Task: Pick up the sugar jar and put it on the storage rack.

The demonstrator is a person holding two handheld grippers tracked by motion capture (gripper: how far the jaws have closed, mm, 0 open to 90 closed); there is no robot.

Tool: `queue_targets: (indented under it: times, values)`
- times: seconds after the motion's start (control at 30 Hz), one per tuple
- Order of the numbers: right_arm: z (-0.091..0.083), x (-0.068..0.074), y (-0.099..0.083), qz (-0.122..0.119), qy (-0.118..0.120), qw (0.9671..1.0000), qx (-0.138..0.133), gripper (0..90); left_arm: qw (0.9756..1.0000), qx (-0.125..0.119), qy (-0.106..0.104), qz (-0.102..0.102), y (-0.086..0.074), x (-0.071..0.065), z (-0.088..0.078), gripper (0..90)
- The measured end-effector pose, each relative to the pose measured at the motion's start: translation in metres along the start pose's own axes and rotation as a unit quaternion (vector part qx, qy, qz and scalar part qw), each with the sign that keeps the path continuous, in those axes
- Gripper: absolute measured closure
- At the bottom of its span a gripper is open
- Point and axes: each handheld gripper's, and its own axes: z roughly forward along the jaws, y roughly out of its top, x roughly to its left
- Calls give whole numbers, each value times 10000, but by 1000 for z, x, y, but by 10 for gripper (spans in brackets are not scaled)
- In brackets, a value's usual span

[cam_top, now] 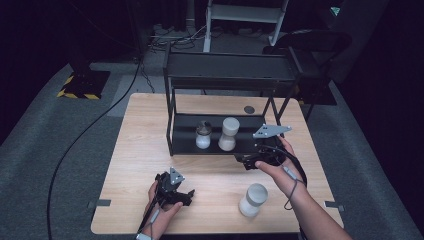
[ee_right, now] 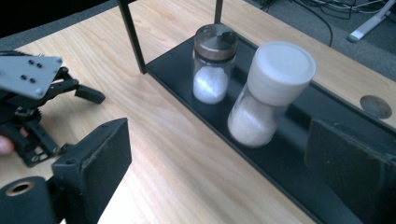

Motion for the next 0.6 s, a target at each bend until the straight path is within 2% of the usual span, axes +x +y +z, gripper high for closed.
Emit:
queue_targets:
  times: [0.1,0.23,0.6]
  values:
    - [-7,3,-5,147,17,9999,-7,76,10000,0,0,-2,0,0,0,37]
    - [-14,5,-13,216,27,9998,-44,77,10000,0,0,-3,0,0,0,37]
    - [-28,16,-32,208,66,9997,-77,74,10000,1,1,-2,0,0,0,37]
